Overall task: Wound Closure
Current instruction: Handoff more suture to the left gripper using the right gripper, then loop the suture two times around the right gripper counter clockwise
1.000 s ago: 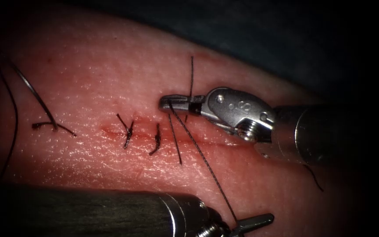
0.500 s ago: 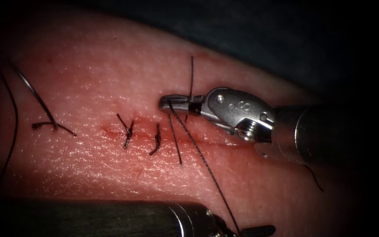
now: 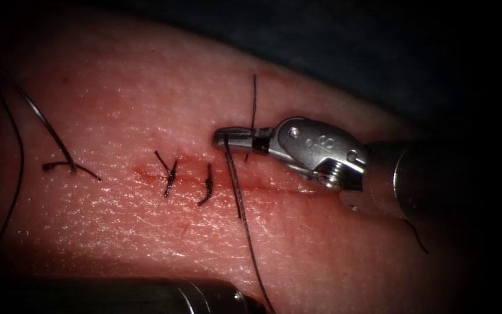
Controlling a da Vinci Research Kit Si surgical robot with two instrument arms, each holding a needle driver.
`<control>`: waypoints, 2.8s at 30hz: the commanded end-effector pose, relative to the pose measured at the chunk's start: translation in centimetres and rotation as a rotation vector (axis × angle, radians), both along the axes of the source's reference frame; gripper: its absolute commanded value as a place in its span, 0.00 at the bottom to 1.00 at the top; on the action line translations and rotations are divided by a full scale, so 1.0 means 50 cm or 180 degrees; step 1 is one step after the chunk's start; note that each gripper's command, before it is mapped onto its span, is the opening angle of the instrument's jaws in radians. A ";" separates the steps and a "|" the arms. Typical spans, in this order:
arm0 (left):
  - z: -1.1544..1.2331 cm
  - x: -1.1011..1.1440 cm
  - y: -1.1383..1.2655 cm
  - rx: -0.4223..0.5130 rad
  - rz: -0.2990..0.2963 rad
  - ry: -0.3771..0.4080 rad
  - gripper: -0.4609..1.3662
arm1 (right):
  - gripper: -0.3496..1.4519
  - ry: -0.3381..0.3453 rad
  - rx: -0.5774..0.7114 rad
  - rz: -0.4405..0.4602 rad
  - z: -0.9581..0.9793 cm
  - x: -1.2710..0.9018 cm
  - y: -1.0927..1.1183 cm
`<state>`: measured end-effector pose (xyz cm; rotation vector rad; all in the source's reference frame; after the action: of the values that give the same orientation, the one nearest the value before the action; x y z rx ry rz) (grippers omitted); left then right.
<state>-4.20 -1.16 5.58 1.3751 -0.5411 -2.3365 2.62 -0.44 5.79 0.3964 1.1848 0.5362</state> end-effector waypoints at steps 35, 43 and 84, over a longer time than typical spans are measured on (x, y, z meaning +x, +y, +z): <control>-0.0078 0.0359 0.0194 -0.0079 -0.0362 0.0451 0.06 | 0.00 0.0029 -0.0011 -0.0060 -0.0071 -0.0045 -0.0069; -0.0051 0.0374 0.0223 -0.0083 -0.0367 0.0457 0.06 | 0.00 0.0056 -0.0010 -0.0097 -0.0089 -0.0044 -0.0089; -0.0130 0.0347 0.0240 -0.0187 -0.0262 0.0437 0.06 | 0.69 -0.0089 -0.0227 0.0130 -0.0111 -0.0145 0.0020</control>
<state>-2.48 0.05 4.92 1.1803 -0.6403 -2.4362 1.90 -0.34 5.24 0.3036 1.1846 0.5310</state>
